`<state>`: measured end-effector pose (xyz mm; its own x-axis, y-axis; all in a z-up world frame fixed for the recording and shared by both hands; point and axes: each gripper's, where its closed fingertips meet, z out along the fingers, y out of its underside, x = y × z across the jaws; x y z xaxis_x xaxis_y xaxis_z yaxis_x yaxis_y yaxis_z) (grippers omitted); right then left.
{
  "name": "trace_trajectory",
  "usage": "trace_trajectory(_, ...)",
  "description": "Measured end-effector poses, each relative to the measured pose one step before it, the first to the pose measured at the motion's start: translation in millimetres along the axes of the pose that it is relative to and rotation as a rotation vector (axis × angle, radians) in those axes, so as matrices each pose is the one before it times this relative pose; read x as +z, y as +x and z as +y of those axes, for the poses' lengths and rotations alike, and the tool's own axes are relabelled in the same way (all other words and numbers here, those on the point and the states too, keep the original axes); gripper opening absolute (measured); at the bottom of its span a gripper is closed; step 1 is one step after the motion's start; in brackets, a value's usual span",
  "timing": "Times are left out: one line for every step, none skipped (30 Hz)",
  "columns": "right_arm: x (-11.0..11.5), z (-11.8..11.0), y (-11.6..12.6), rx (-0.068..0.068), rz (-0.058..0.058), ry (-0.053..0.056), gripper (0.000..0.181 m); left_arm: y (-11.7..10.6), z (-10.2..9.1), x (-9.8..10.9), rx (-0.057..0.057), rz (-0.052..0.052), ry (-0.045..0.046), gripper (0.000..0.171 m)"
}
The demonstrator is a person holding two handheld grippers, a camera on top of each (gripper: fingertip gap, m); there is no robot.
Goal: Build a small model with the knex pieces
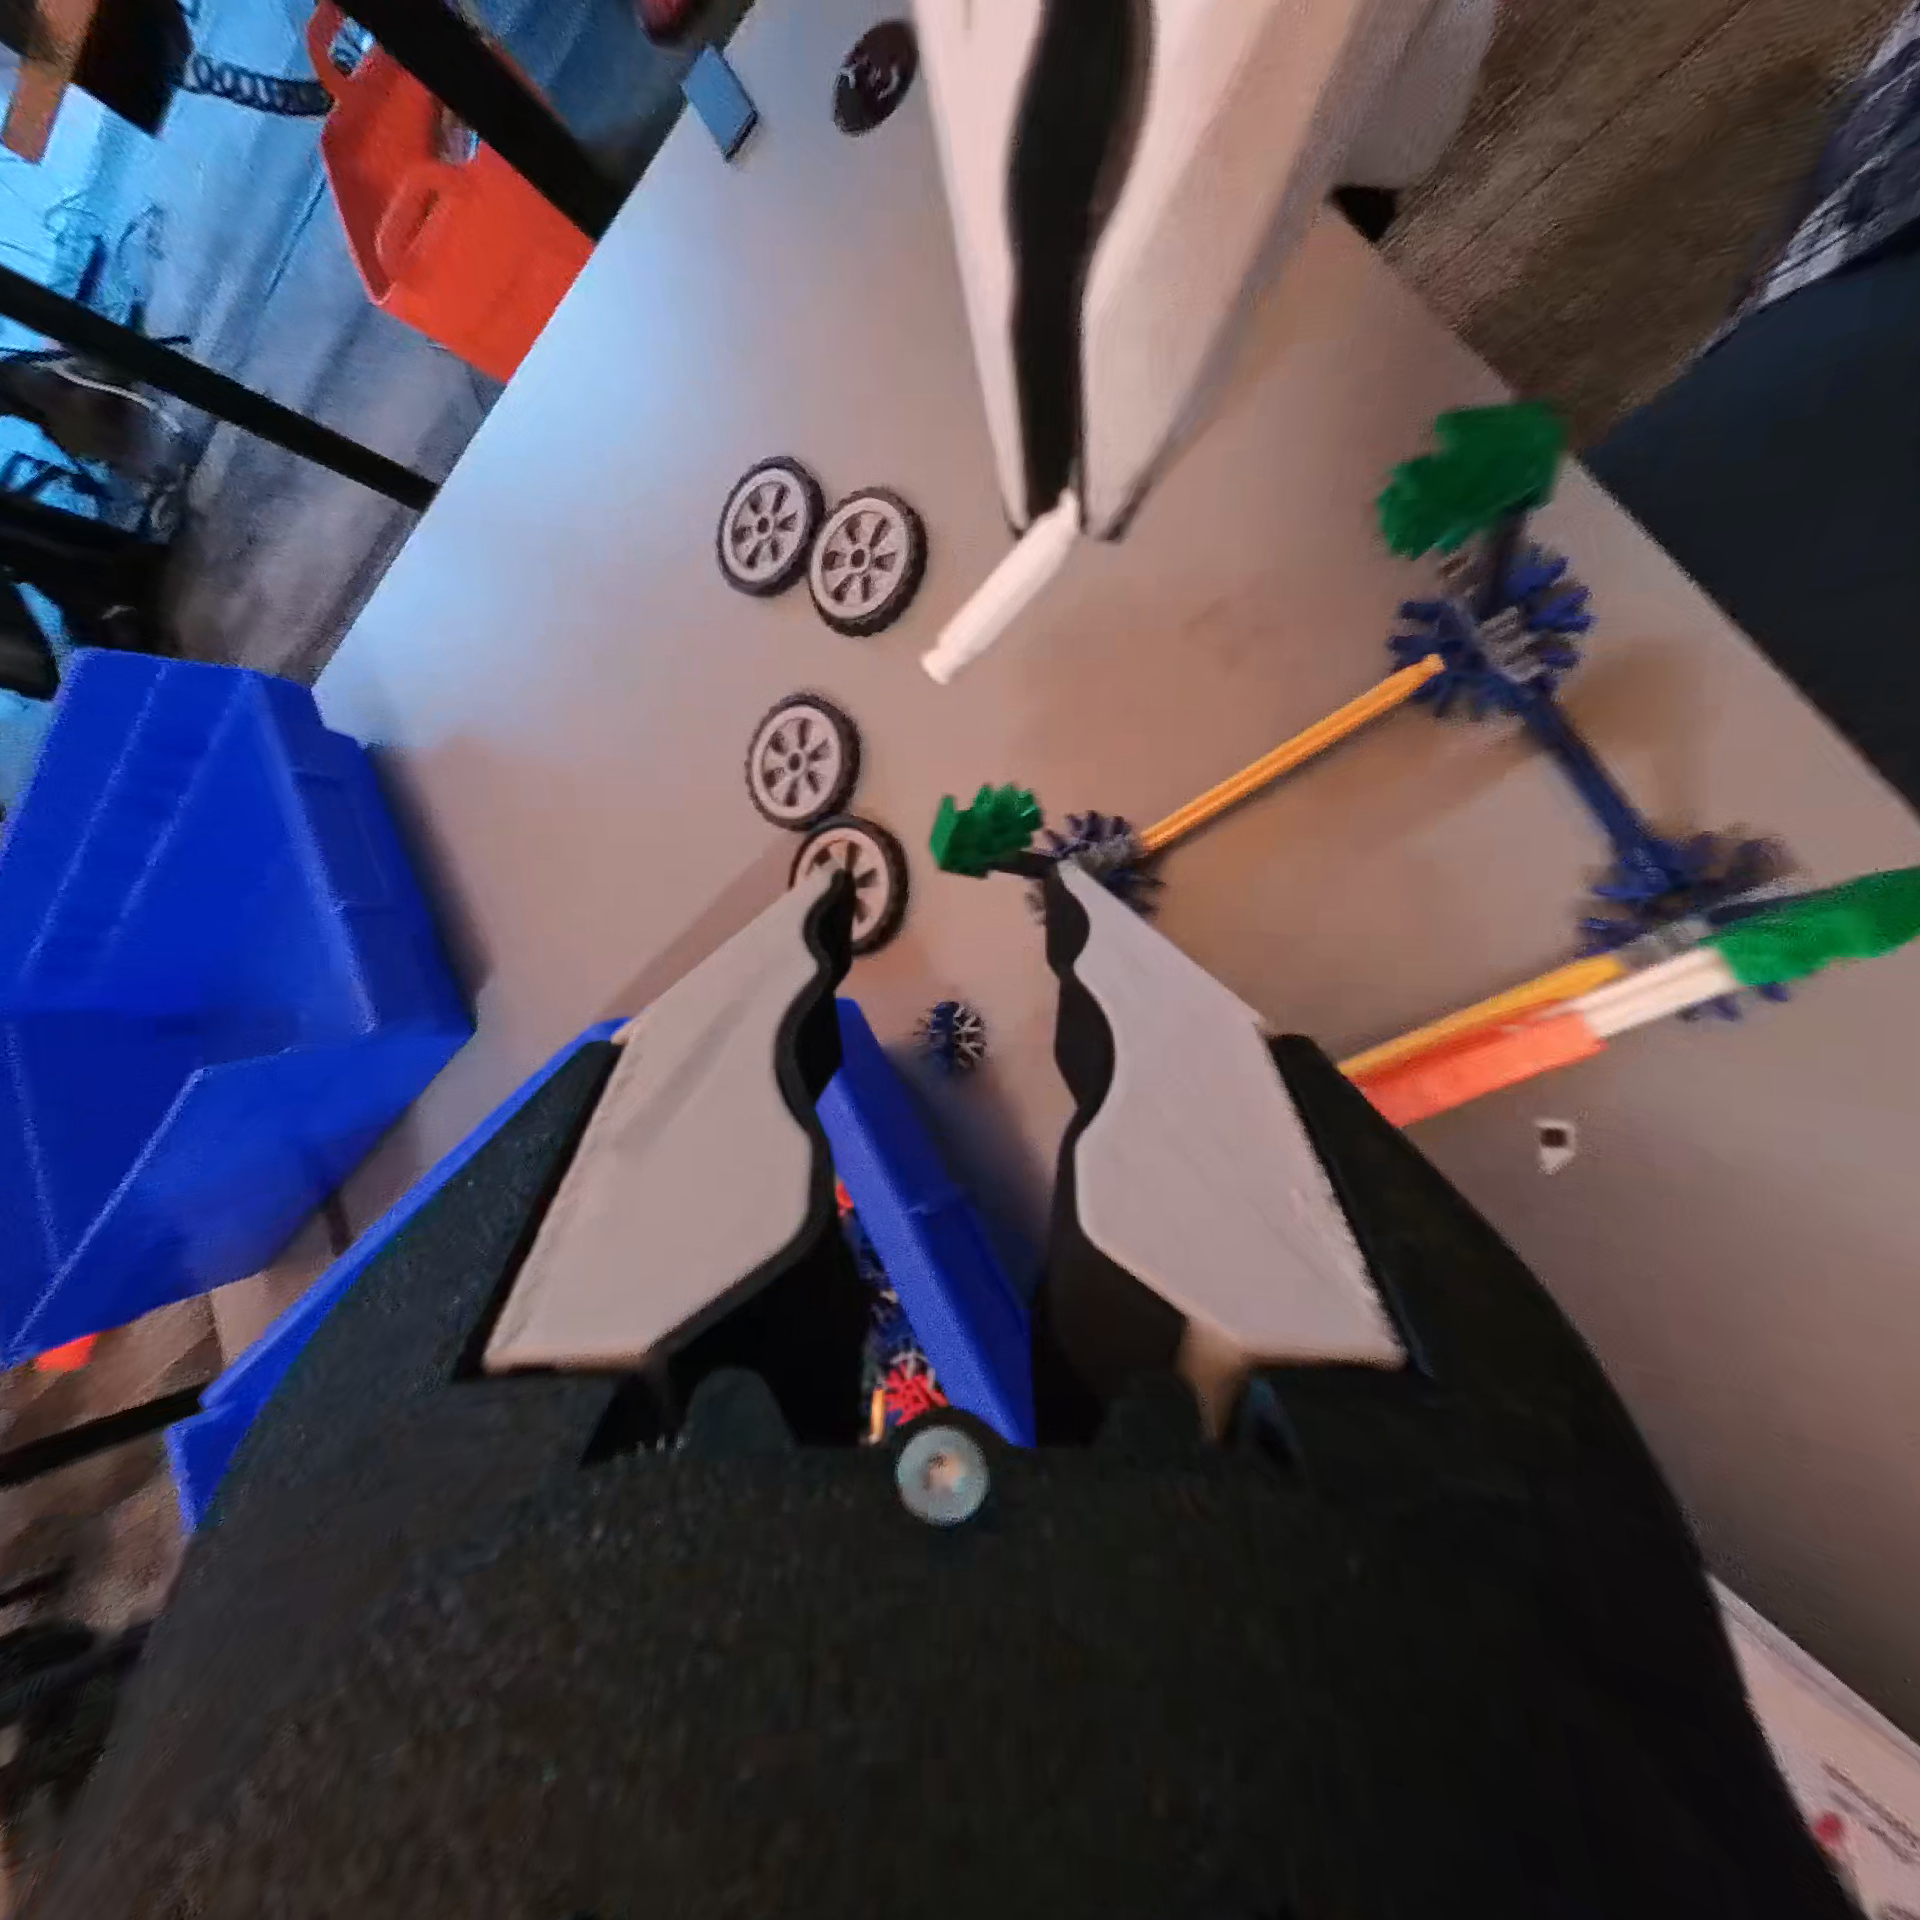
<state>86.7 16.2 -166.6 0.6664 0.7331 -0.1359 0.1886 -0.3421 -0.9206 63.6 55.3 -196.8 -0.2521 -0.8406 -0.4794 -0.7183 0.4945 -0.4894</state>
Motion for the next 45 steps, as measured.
trace_trajectory(1.64, 3.28, 0.24, 0.0006, -0.0014, -0.0135, 0.006, -1.31, 2.86, 5.19, 0.007, -0.0034, -0.02739, 0.034)
trace_trajectory(1.56, 2.78, 1.0, -0.0006, 0.0006, -0.0115, 0.006, 2.97, 3.06, 4.57, -0.001, 0.0286, -0.01945, 0.033)
trace_trajectory(1.16, 2.18, 1.47, 0.0008, -0.0002, -0.0095, 0.006, -1.03, -1.96, 2.96, -0.0144, 0.0082, 0.01717, 0.033)
trace_trajectory(0.8, 1.82, 1.66, 0.003, 0.0005, -0.0052, 0.006, -1.03, -4.54, 1.56, -0.0205, 0.0078, 0.03451, 0.032)
trace_trajectory(0.48, 1.01, 2.1, 0.0045, 0.0043, 0.0014, 0.006, 3.57, -4.54, 0.75, -0.0133, 0.0317, 0.03543, 0.029)
trace_trajectory(0.4, 1.68, 1.45, 0.005, 0.0021, -0.001, 0.006, 2.92, -4.11, 0.3, -0.0175, 0.0272, 0.03382, 0.03)
trace_trajectory(0.53, 1.98, 0.47, 0.0052, -0.0026, -0.0018, 0.006, 1.49, -2.3, 0.19, -0.023, 0.0205, 0.02397, 0.029)
trace_trajectory(0.32, 1.34, 0.51, 0.0046, -0.0003, 0.0033, 0.006, 2.62, -3.39, -0.35, -0.0195, 0.0254, 0.02874, 0.029)
trace_trajectory(0.1, 1.35, 0.94, 0.0034, 0.0028, 0.0022, 0.006, 0.6, -3.38, -0.6, -0.0148, 0.0115, 0.02466, 0.03)
trace_trajectory(0.5, 1.64, 0.52, 0.0033, 0.0, -0.001, 0.006, -2.91, -1.19, -0.49, -0.0095, -0.011, 0.00773, 0.03)
trace_trajectory(0.34, 1.06, -0.1, 0.0042, -0.0036, 0.0009, 0.006, -2.42, 0.79, 0.17, -0.0121, -0.0064, -0.0076, 0.03)
trace_trajectory(0.45, 0.63, -0.03, 0.0032, -0.0013, 0.002, 0.006, 1.23, 0.02, 0.5, -0.0087, 0.0148, -0.0013, 0.029)
trace_trajectory(0.71, 0.66, 0.21, -0.0003, 0.0007, -0.0009, 0.006, 0.45, -0.34, 1.08, -0.0057, 0.0065, 0.00217, 0.029)
trace_trajectory(1.06, 0.41, -0.03, -0.0029, 0.0003, -0.0005, 0.006, -0.41, 1.0, 1.84, -0.0073, 0.0017, -0.00325, 0.028)
trace_trajectory(1.03, 0.09, -0.09, -0.0035, 0.0004, -0.0003, 0.006, 0.59, 2.44, 2.03, -0.0074, 0.0113, -0.00841, 0.027)
trace_trajectory(0.84, 0.36, 0.17, -0.0052, 0.001, -0.0031, 0.006, 1.62, 1.09, 1.8, -0.0041, 0.0162, 0.00051, 0.026)
trace_trajectory(0.45, 0.33, 0.48, -0.0041, 0.0014, -0.0019, 0.006, 1.36, -0.98, 1.4, -0.0055, 0.0144, 0.01345, 0.024)
trace_trajectory(-0.21, -0.48, 0.24, 0.0012, -0.0004, 0.0037, 0.006, 2.63, -0.18, 1.52, -0.0128, 0.0245, 0.00819, 0.02)
trace_trajectory(-0.44, -0.38, -0.03, 0.0039, -0.0025, 0.0034, 0.006, 1.7, 0.01, 1.4, -0.0056, 0.0159, 0.00806, 0.015)
trace_trajectory(-0.53, 0.51, 0.09, 0.0014, -0.0007, -0.001, 0.006, 0.35, -1.59, 1.17, 0.0, 0.0048, 0.01751, 0.013)
trace_trajectory(-0.58, 0.57, 0.62, -0.0016, 0.0031, -0.001, 0.006, 0.8, -1.61, 1.28, -0.0115, 0.0101, 0.01544, 0.013)
trace_trajectory(-0.63, 0.5, 0.87, -0.0001, 0.0026, 0.0002, 0.006, 1.55, -1.61, 1.32, -0.0081, 0.0124, 0.01433, 0.013)
trace_trajectory(-0.71, 0.77, 0.94, 0.0025, 0.0006, -0.0007, 0.006, 0.73, -1.62, 1.24, 0.0009, 0.0034, 0.01248, 0.012)
trace_trajectory(-0.76, 0.59, 1.1, 0.0027, 0.0, -0.0004, 0.006, 0.34, -0.78, 1.1, -0.0087, 0.0038, 0.00814, 0.012)
trace_trajectory(-1.35, 0.08, 1.24, 0.0042, -0.0002, 0.0022, 0.006, -1.03, -0.23, 0.57, -0.014, 0.0, 0.00468, 0.012)
trace_trajectory(-1.35, -0.26, 1.19, 0.0058, -0.0011, 0.0039, 0.006, -2.64, 0.49, -0.13, -0.0013, -0.0147, 0.00007, 0.011)
trace_trajectory(-1.47, -0.54, 1.44, 0.0038, 0.0009, 0.0051, 0.006, -2.4, 1.02, -0.41, -0.005, -0.013, -0.00268, 0.011)
trace_trajectory(-1.46, -0.19, 1.89, 0.0002, 0.0047, 0.0033, 0.006, -1.93, 1.11, -1.16, -0.0252, -0.0026, -0.00497, 0.011)
trace_trajectory(-1.1, 0.25, 2.11, -0.0002, 0.0041, 0.0004, 0.006, -3.85, 2.12, -1.68, -0.0155, -0.0164, -0.01088, 0.011)
trace_trajectory(-0.65, 0.22, 1.65, 0.0021, -0.0004, 0.0004, 0.006, -4.46, 2.8, -1.96, -0.0043, -0.0229, -0.01384, 0.01)
trace_trajectory(-0.26, -0.01, 1.22, 0.0018, -0.0047, 0.0007, 0.006, -2.51, 1.92, -2.2, -0.0134, -0.0079, -0.00691, 0.007)
trace_trajectory(0.1, -0.15, 0.92, -0.0013, -0.0068, -0.0002, 0.006, -0.41, 1.21, -1.72, -0.0219, 0.0082, -0.00199, 0.007)
trace_trajectory(0.39, -0.71, 0.21, -0.0036, -0.0122, 0.001, 0.006, 0.31, 1.65, -0.89, -0.0193, 0.0097, -0.00436, 0.007)
trace_trajectory(0.81, -1.21, -0.55, -0.0024, -0.0164, 0.002, 0.006, 1.48, 0.12, -0.81, -0.0065, 0.0127, 0.00257, 0.007)
trace_trajectory(1.36, -0.69, 0.09, -0.001, -0.0139, -0.0035, 0.006, 0.73, 0.19, -0.65, 0.0058, 0.0041, -0.00064, 0.008)
trace_trajectory(1.7, 0.02, 0.14, -0.0045, -0.0142, -0.009, 0.006, -1.03, -0.18, -0.45, 0.003, -0.0074, 0.00038, 0.01)
trace_trajectory(2.03, -0.25, -0.56, -0.0076, -0.0192, -0.0066, 0.006, -1.2, -0.6, -0.33, -0.0042, -0.0037, 0.00095, 0.014)
trace_trajectory(1.96, -0.11, 0.14, -0.0025, -0.0168, -0.0051, 0.006, -1.17, -1.48, -0.95, -0.0003, -0.0034, 0.00714, 0.016)
trace_trajectory(2.16, 0.72, 0.94, 0.004, -0.0132, -0.0101, 0.006, -0.72, -2.53, -1.23, -0.0011, 0.0003, 0.01549, 0.016)
trace_trajectory(1.9, 1.3, -0.14, 0.0025, -0.0197, -0.0123, 0.006, 1.4, -2.24, -0.72, -0.0065, 0.0135, 0.01403, 0.017)
trace_trajectory(1.36, 0.96, -0.68, -0.0028, -0.0198, -0.0084, 0.006, 1.5, -0.52, 0.02, -0.0009, 0.0121, 0.0049, 0.018)
trace_trajectory(0.97, 1.17, -0.66, -0.0077, -0.0167, -0.0071, 0.006, -1.95, 0.73, 0.64, 0.0069, -0.0092, -0.00108, 0.018)
trace_trajectory(0.53, 1.44, -1.11, -0.0137, -0.0184, -0.0063, 0.007, -1.34, 0.15, 1.19, 0.0021, -0.0017, 0.00469, 0.019)
trace_trajectory(-0.05, 0.83, -0.16, -0.0129, -0.0113, -0.0002, 0.006, 2.13, 0.0, 1.6, -0.0054, 0.0232, 0.00568, 0.018)
trace_trajectory(-0.14, 1.42, 1.33, 0.0013, -0.0066, -0.002, 0.007, 0.86, 0.32, 2.36, -0.0007, 0.0146, 0.003, 0.018)
